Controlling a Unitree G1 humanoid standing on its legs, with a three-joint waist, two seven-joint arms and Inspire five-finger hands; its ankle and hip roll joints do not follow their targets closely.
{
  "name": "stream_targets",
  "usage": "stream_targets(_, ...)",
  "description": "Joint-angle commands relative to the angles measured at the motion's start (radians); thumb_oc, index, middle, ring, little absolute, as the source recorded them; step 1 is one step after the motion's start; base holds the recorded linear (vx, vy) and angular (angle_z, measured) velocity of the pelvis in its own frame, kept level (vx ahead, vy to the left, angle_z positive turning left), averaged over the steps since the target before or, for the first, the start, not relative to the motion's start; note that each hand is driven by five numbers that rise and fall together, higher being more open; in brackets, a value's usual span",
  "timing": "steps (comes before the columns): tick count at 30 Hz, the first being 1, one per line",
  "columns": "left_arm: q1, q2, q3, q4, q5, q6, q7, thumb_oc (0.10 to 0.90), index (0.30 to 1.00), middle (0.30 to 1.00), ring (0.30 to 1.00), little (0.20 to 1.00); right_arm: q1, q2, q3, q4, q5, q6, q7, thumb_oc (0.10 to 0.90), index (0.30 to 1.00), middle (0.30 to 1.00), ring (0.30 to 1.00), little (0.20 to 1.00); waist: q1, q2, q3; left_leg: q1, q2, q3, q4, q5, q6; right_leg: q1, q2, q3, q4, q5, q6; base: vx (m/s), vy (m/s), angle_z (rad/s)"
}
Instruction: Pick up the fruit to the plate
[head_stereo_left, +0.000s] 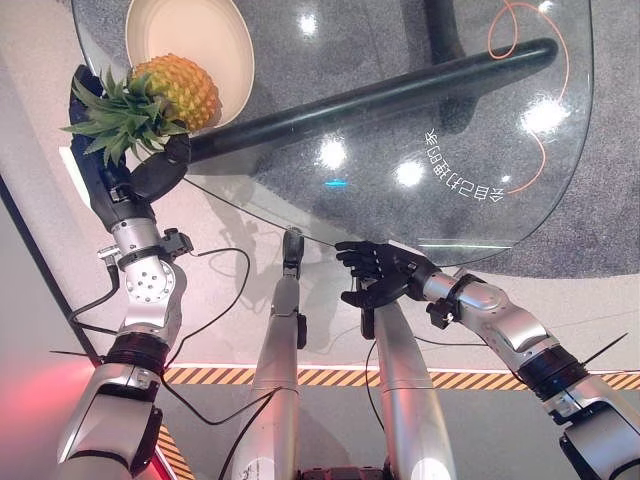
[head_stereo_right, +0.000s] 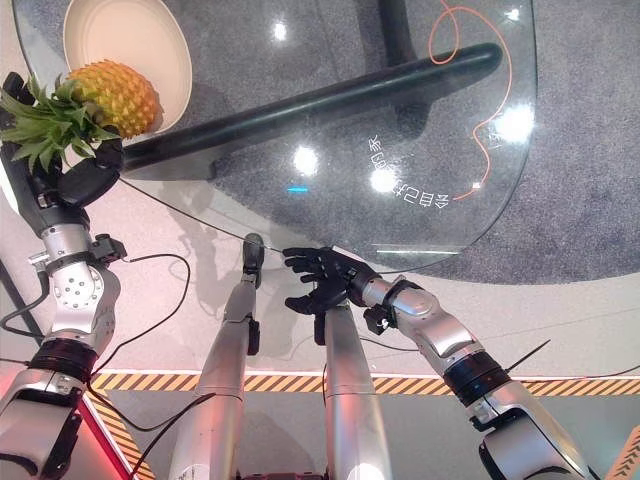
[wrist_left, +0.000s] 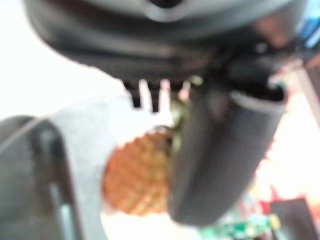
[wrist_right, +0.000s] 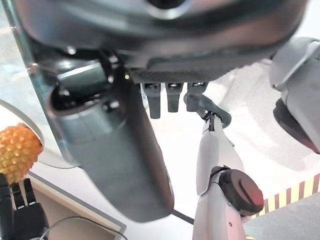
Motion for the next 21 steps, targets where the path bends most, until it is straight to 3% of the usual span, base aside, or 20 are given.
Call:
stream_targets(1, 0.018, -0.011, 0.094, -0.049, -0.025, -0.035, -0.018, 0.800, 0.900, 0.900, 0.900, 0.900, 0.091, -0.018, -0.020, -0.129, -0.008, -0.031, 0.021, 0.800, 0.900, 0.900, 0.900, 0.900, -0.038, 0.052, -0.023, 0.046, -0.108, 0.063, 0.146, -0.164, 0.058, 0.081, 0.028, -0.026, -0.218, 0.118, 0.066, 0.00, 0.000, 0.00)
stream_targets(14, 0.059, -0.007, 0.085, -0.076, -0.059, 0.070, -0.132, 0.800, 0.900, 0.900, 0.900, 0.900, 0.112, -0.019, -0.031, -0.157, -0.007, -0.026, 0.013, 0.800, 0.900, 0.900, 0.900, 0.900, -0.041, 0.070, -0.023, 0.078, -0.112, 0.073, 0.130, -0.160, 0.066, 0.112, 0.026, -0.017, -0.229, 0.124, 0.070, 0.00, 0.000, 0.00)
stream_targets(21, 0.100, -0.011, 0.081, -0.111, -0.039, 0.084, -0.173, 0.800, 0.900, 0.900, 0.900, 0.900, 0.137, -0.016, -0.046, -0.170, -0.016, -0.034, 0.019, 0.800, 0.900, 0.900, 0.900, 0.900, -0.043, 0.079, -0.023, 0.107, -0.117, 0.077, 0.118, -0.159, 0.072, 0.144, 0.024, -0.010, -0.242, 0.128, 0.071, 0.00, 0.000, 0.00)
